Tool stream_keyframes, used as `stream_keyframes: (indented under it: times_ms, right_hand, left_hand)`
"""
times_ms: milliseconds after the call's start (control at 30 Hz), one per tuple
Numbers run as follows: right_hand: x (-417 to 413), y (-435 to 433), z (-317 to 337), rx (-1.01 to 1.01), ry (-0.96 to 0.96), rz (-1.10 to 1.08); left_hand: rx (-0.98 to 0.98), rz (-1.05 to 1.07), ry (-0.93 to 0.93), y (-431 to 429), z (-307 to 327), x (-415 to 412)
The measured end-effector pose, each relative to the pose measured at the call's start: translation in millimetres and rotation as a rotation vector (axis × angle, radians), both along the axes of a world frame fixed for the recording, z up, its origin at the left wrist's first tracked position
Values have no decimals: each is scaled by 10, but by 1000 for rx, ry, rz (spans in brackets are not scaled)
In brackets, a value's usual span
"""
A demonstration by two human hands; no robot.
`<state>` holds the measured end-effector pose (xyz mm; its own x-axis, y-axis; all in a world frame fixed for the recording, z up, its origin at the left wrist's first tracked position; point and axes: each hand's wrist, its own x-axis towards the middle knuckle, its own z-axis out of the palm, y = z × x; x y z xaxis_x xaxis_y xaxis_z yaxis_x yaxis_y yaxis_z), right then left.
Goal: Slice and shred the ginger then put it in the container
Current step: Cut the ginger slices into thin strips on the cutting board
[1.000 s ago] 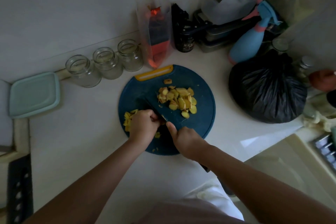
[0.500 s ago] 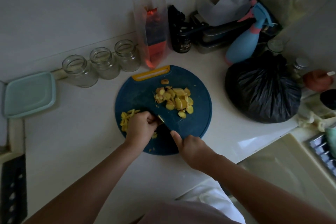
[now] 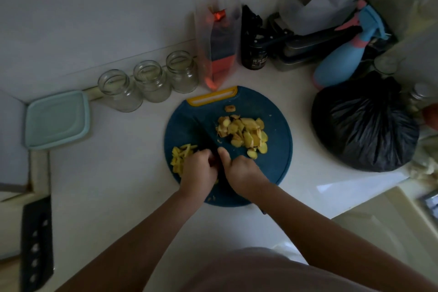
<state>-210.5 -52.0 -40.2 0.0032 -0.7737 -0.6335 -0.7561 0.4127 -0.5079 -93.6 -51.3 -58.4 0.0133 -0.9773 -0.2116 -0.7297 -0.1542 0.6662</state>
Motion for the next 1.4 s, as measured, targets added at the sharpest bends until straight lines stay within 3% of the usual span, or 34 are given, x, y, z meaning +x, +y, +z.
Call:
stream_keyframes:
  times_ms: [200, 500, 767, 900, 1133, 1400]
  right_hand:
    - [-167, -48, 18, 77, -64, -163]
    - [-474, 377, 116, -39, 36, 30]
    - [-485, 571, 40, -81, 58, 34]
    - [-462, 574, 81, -115, -7, 35]
    - [-657, 604, 60, -79, 39, -30]
    - [-660, 617, 146, -111, -11, -26]
  left_hand:
    - [7, 51, 83, 10, -22, -5]
    - [67, 117, 144, -33, -20, -17]
    - [10, 125, 8, -12, 14, -101]
    - [-23, 174, 86, 15, -4, -153]
    - [-40, 180, 150, 11, 3, -157]
    - [142, 285, 322, -51, 28, -80]
